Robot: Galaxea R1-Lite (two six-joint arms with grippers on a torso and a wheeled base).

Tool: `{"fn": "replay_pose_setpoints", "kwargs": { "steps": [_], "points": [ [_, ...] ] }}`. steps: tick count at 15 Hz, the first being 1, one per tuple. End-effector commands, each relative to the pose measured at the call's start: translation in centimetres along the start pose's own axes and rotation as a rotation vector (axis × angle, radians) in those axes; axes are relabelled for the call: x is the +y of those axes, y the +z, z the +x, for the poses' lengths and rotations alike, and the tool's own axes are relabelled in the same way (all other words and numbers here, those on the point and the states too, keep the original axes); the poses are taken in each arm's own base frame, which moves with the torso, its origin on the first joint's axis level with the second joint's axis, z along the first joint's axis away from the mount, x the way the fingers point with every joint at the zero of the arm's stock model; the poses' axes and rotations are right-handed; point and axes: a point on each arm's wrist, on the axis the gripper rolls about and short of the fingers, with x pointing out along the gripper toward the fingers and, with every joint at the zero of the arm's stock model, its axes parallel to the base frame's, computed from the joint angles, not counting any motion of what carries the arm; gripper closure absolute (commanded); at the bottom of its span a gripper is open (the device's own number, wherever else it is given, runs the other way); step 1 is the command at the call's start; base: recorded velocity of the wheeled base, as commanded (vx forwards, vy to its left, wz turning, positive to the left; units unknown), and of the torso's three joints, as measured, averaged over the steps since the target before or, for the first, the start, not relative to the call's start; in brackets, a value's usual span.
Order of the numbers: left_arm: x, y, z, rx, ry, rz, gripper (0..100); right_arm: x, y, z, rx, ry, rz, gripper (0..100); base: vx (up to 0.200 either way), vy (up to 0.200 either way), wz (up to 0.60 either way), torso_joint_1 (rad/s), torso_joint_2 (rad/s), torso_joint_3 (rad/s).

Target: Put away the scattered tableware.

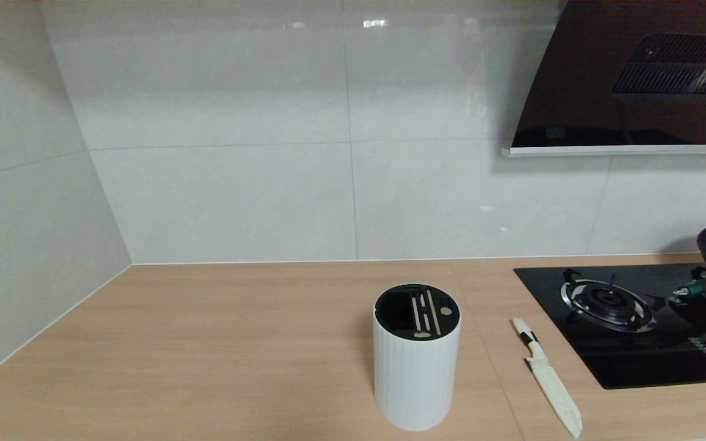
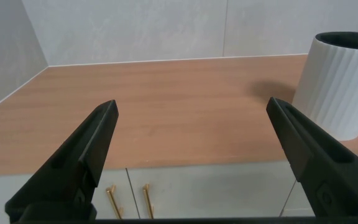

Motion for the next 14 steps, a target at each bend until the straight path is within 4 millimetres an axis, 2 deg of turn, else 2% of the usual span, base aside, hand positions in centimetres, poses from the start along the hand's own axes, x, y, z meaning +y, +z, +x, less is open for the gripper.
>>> {"fn": "replay_pose_setpoints", "kwargs": {
  "steps": [1,2,3,4,6,7,9,12,14],
  "points": [
    [0.0,0.0,0.0,0.0,0.0,0.0,0,-0.2,2.0,3.6,0.219,0.053,0.021,0,0.0,0.0,0.0,0.0,0.0,0.0],
    [0.0,0.0,0.0,0.002,0.0,0.002,0,-0.3,3.4,7.0,0.359,0.085,0.014,0,0.0,0.0,0.0,0.0,0.0,0.0],
    [0.0,0.0,0.0,0.0,0.0,0.002,0,-0.3,3.4,7.1,0.362,0.087,0.014,0,0.0,0.0,0.0,0.0,0.0,0.0],
    [0.0,0.0,0.0,0.002,0.0,0.002,0,0.0,4.7,10.6,0.434,0.132,0.004,0,0.0,0.0,0.0,0.0,0.0,0.0],
    [0.0,0.0,0.0,0.002,-0.001,0.003,0,0.4,5.0,13.3,0.508,0.159,-0.002,0,0.0,0.0,0.0,0.0,0.0,0.0],
    [0.0,0.0,0.0,0.0,-0.001,0.002,0,0.6,4.6,15.5,0.577,0.147,-0.006,0,0.0,0.0,0.0,0.0,0.0,0.0],
    [0.0,0.0,0.0,0.002,-0.001,0.002,0,0.7,3.7,18.6,0.651,0.126,-0.013,0,0.0,0.0,0.0,0.0,0.0,0.0],
    [0.0,0.0,0.0,0.0,-0.001,0.002,0,0.8,1.8,24.0,0.686,0.076,-0.032,0,0.0,0.0,0.0,0.0,0.0,0.0],
    [0.0,0.0,0.0,0.0,-0.001,0.002,0,1.0,0.2,26.7,0.704,0.07,-0.035,0,0.0,0.0,0.0,0.0,0.0,0.0]
  ]
}}
